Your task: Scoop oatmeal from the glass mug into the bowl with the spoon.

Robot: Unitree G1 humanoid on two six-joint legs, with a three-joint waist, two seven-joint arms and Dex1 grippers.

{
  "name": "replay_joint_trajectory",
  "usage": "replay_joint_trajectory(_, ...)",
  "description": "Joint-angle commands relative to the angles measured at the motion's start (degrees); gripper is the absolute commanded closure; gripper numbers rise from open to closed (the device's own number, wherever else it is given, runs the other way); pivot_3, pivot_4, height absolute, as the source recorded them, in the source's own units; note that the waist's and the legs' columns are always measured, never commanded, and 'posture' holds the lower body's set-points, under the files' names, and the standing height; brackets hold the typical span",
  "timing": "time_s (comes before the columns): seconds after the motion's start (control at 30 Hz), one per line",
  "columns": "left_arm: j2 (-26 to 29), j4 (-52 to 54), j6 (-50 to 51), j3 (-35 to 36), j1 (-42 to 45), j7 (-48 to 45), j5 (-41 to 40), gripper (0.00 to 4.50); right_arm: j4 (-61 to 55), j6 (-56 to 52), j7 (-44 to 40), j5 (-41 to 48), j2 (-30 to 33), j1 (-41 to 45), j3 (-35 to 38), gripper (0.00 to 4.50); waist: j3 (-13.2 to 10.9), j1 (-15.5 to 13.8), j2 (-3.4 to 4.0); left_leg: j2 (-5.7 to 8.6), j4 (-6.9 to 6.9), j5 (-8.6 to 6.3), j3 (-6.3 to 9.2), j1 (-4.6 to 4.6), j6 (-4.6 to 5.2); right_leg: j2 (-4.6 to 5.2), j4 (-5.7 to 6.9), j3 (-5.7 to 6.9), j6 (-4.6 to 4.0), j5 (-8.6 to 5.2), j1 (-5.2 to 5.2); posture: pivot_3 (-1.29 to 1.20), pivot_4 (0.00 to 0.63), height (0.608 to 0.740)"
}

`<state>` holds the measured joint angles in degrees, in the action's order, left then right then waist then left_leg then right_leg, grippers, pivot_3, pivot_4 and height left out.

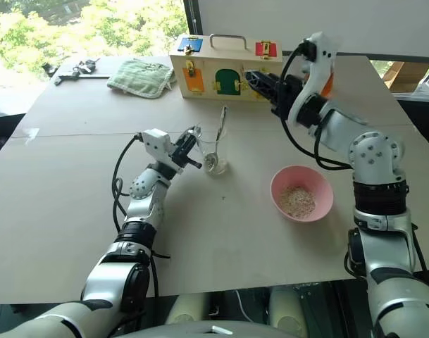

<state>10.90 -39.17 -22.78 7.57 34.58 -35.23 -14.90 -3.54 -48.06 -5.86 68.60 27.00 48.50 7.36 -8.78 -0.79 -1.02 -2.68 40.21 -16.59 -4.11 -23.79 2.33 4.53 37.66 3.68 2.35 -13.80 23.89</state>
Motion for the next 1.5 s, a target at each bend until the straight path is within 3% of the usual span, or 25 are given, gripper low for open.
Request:
replay_joint_trajectory(0.03,0.4,2.9,0.7,0.3,-0.7,-0.1,-0.4,3.76,-2.5,0.0,0.5,-0.1,2.3,-2.9,6.5,2.46,0.0,-0.1,0.0,0.0,0.0,0.0,0.01,0.0,0.0,0.0,0.0,0.01,0.0,0.0,-0.01,0.0,0.15,0.74)
replay_joint_trajectory(0.07,0.5,3.1,0.8,0.3,-0.8,0.0,-0.3,3.48,-3.1,0.0,0.5,-0.9,3.1,-4.4,7.5,2.46,0.0,-0.1,0.0,0.0,0.0,0.0,0.01,0.0,0.0,0.0,-0.01,0.01,0.0,0.0,-0.02,0.0,0.15,0.74)
replay_joint_trajectory(0.17,0.7,3.3,0.0,0.4,-1.3,0.4,0.2,2.04,-4.1,-0.5,0.5,-1.0,4.7,-8.0,10.4,2.46,0.0,0.0,0.01,0.0,0.0,0.0,-0.02,0.0,0.0,0.02,-0.01,-0.01,0.0,0.0,-0.01,0.0,0.15,0.74)
replay_joint_trajectory(0.2,0.7,3.4,-0.2,0.5,-1.5,0.4,0.2,1.92,-4.7,-0.7,0.3,-1.1,5.5,-9.6,11.4,2.46,0.0,0.1,0.01,0.01,0.0,0.0,-0.02,0.0,0.0,0.01,0.0,-0.01,0.0,0.0,0.0,0.0,0.15,0.74)
replay_joint_trajectory(0.3,1.1,4.6,0.2,0.6,-2.6,0.0,0.0,1.92,-6.3,-1.5,0.8,0.2,7.3,-14.3,15.3,2.46,0.0,0.0,0.01,-0.02,-0.02,0.0,-0.01,0.03,0.0,0.0,0.02,-0.01,0.0,0.0,-0.01,0.0,0.15,0.74)
replay_joint_trajectory(0.43,2.2,8.5,1.6,0.7,-5.0,-0.9,-0.8,1.92,-9.2,-5.2,-0.8,8.4,8.6,-20.3,19.8,2.46,0.0,0.0,0.01,-0.01,-0.02,0.0,-0.03,0.03,0.0,0.01,-0.01,-0.03,0.0,0.0,-0.01,0.0,0.15,0.74)
replay_joint_trajectory(0.53,3.4,13.4,3.6,1.0,-8.1,-1.6,-2.0,1.92,-11.6,-7.1,-1.3,15.4,9.3,-24.9,22.2,2.46,0.0,0.1,0.01,-0.03,-0.02,-0.01,0.0,0.06,0.01,0.0,0.02,-0.06,0.0,0.0,-0.01,0.0,0.15,0.74)
replay_joint_trajectory(0.63,4.5,21.1,7.1,1.2,-13.0,-2.2,-4.1,1.92,-14.6,-7.5,-2.8,16.7,10.2,-30.2,22.6,2.46,0.0,0.1,0.02,-0.06,-0.02,-0.04,0.05,0.1,0.07,-0.01,0.04,-0.1,0.0,0.0,-0.02,0.0,0.15,0.74)
replay_joint_trajectory(0.87,10.3,42.4,19.9,1.2,-27.6,-2.9,-8.3,1.92,-19.0,5.5,-14.1,-5.3,10.0,-46.0,19.2,2.46,0.0,-0.1,0.04,-0.11,-0.01,-0.17,0.17,0.19,0.28,0.01,0.04,-0.25,0.01,-0.01,-0.07,0.0,0.15,0.74)
replay_joint_trajectory(1.0,15.3,52.2,29.4,1.9,-39.8,-2.9,-10.1,1.92,-14.3,24.3,-23.8,-21.5,4.7,-59.9,19.3,2.46,0.1,0.0,0.17,-0.12,-0.04,-0.18,0.2,0.22,0.28,-0.01,-0.02,-0.25,0.03,-0.03,-0.11,0.0,0.15,0.74)
replay_joint_trajectory(1.1,16.1,56.5,30.5,2.2,-48.6,-1.4,-8.1,1.92,-8.6,33.7,-31.1,-26.9,2.9,-64.8,20.4,2.46,0.1,0.2,0.28,-0.25,-0.04,-0.2,0.05,0.34,0.31,-0.01,-0.01,-0.39,0.04,-0.04,-0.12,0.0,0.15,0.74)
replay_joint_trajectory(1.23,16.0,58.8,29.8,1.1,-56.3,0.1,-4.7,1.92,-3.8,40.2,-42.7,-31.7,6.2,-67.7,18.3,2.46,0.0,0.4,0.6,-0.38,-0.05,-0.28,-0.38,0.97,0.41,-0.08,0.0,-0.74,-0.11,-0.26,-0.46,0.0,0.15,0.74)
replay_joint_trajectory(1.5,15.2,60.2,25.4,2.2,-59.8,-2.2,-6.0,1.92,3.0,45.0,-55.5,-35.0,10.8,-66.4,16.0,2.46,0.3,0.1,0.95,-0.54,-0.14,-0.29,-0.69,1.3,0.4,-0.29,0.14,-1.19,-0.23,-0.22,-0.35,0.0,0.15,0.74)
